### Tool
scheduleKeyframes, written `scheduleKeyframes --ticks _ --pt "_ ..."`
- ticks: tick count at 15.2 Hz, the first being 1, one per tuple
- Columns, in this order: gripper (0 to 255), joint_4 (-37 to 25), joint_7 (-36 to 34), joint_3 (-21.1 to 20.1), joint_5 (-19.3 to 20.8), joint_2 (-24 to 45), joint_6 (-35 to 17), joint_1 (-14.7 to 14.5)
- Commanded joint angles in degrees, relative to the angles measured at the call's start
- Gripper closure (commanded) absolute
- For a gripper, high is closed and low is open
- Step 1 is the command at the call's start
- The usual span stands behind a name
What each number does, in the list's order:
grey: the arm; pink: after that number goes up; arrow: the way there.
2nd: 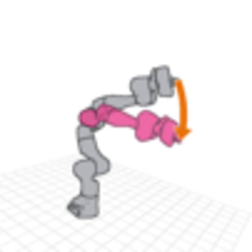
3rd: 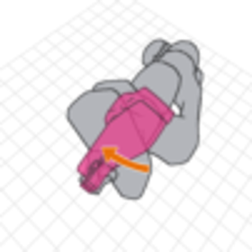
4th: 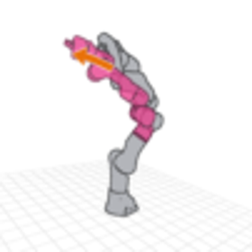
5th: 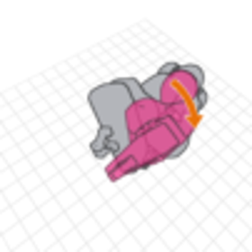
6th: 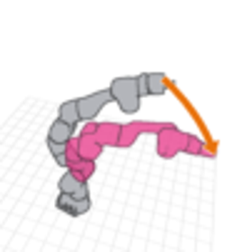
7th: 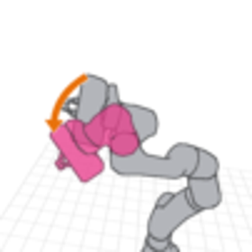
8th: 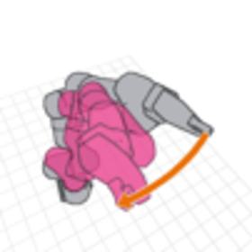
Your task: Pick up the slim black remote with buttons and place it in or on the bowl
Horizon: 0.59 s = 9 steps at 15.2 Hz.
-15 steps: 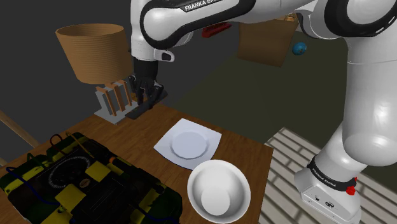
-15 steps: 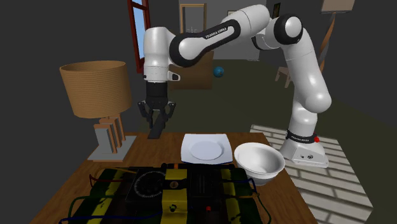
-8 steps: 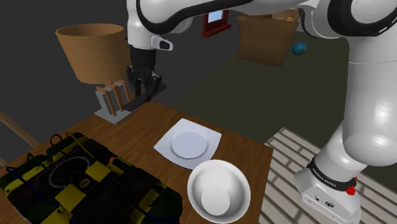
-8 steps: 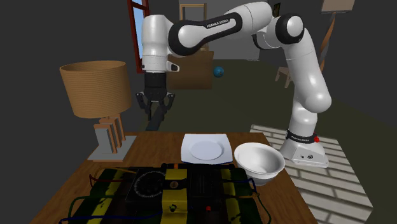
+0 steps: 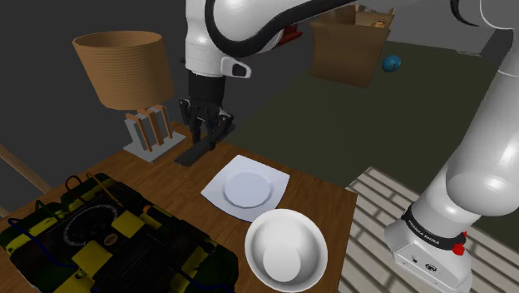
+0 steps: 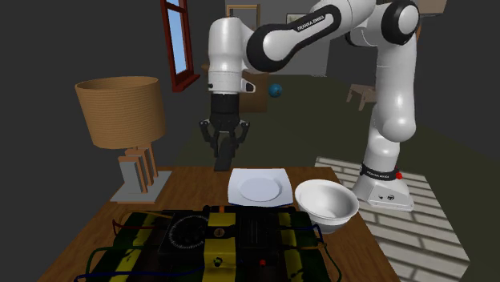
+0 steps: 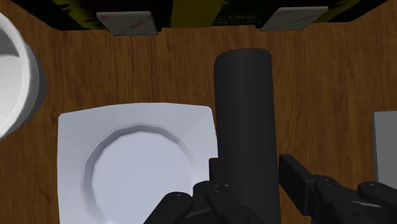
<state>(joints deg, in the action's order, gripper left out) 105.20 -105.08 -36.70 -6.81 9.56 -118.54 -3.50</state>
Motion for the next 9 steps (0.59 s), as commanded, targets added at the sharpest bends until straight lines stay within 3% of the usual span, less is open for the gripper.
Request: scheduleKeyframes --ticks 1,9 --pt "255 4.8 0.3 -0.88 -2.75 -4.2 -1.42 0.24" --pt "255 20.55 1.96 -2.68 -14.84 -20.97 -3.59 -2.54"
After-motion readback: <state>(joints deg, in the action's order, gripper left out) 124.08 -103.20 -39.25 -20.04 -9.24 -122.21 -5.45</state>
